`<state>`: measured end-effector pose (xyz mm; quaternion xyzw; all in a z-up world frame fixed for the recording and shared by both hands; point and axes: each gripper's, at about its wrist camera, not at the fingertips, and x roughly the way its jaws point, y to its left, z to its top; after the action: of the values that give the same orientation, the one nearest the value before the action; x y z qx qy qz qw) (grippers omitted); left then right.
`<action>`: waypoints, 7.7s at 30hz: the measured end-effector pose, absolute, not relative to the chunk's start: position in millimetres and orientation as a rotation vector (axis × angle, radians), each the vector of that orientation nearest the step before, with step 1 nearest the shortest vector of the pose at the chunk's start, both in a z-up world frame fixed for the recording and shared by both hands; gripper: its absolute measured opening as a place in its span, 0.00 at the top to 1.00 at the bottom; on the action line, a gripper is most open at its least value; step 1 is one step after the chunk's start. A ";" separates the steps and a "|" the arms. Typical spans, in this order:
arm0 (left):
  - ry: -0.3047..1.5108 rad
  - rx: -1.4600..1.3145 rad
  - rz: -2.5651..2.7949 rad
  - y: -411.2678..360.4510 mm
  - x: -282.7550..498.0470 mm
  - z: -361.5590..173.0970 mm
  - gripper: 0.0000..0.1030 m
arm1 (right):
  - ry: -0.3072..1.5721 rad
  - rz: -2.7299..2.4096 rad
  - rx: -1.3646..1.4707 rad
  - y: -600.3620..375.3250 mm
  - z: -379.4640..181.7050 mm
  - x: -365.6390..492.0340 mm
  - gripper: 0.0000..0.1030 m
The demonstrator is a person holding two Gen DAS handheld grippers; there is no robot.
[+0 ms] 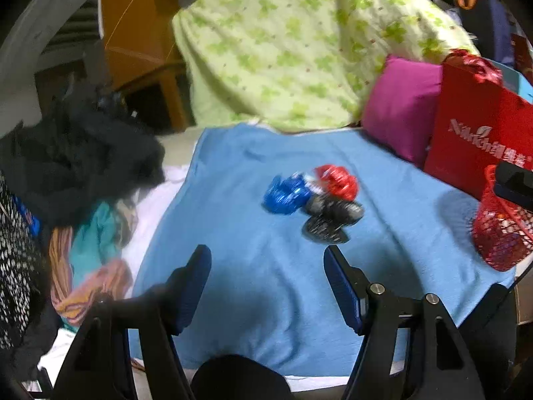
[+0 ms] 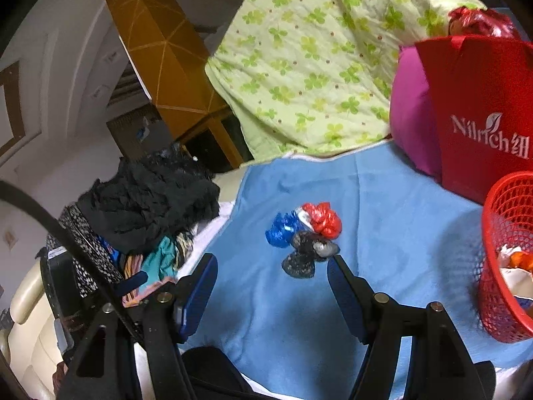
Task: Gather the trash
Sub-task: 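Move both open grippers back over the remaining bags on the towel, then grasp the blue plastic bag with the left gripper while the right gripper grasps the black bag, then carry the blue and black bags toward the red mesh basket with both grippers, then lower both bags into the basket and open both grippers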
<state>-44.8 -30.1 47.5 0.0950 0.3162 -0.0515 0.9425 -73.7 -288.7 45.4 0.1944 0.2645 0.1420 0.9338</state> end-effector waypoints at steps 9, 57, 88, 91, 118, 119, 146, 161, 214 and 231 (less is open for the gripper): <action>0.775 0.176 0.013 25.7 -0.2 -2.9 0.31 | 0.692 0.285 0.377 -266.4 -15.4 8.1 0.30; 0.843 0.129 -0.371 -71.0 122.0 -14.2 0.46 | 0.690 0.273 0.377 -312.0 -29.8 3.0 0.63; 0.420 0.329 -0.211 -138.8 -90.7 138.2 0.45 | 0.345 0.230 0.309 -328.6 93.2 -146.1 0.63; 0.420 0.337 -0.213 -142.7 -91.5 138.0 0.45 | 0.337 0.228 0.311 -331.5 92.9 -152.3 0.63; 0.434 0.400 -0.255 -180.6 -94.7 134.2 0.45 | 0.302 0.184 0.355 -352.9 90.8 -188.1 0.63; 0.435 0.402 -0.257 -182.2 -94.5 134.0 0.45 | 0.301 0.180 0.355 -353.9 90.8 -188.8 0.63; 0.441 0.457 -0.317 -224.2 -98.6 127.3 0.44 | 0.288 0.125 0.405 -380.7 85.8 -211.0 0.63; 0.442 0.488 -0.351 -246.3 -101.3 122.5 0.44 | 0.277 0.094 0.436 -397.2 83.1 -225.2 0.63; 0.405 0.619 -0.484 -338.9 -128.9 113.5 0.44 | 0.205 -0.038 0.534 -477.7 73.7 -267.2 0.63; 0.388 0.666 -0.524 -362.8 -134.3 110.9 0.44 | 0.187 -0.081 0.572 -493.9 68.1 -281.8 0.63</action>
<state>-134.3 -362.8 110.9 0.3209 0.1871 -0.2524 0.8935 -281.8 -493.9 68.1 0.2818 0.0921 -0.0398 0.9542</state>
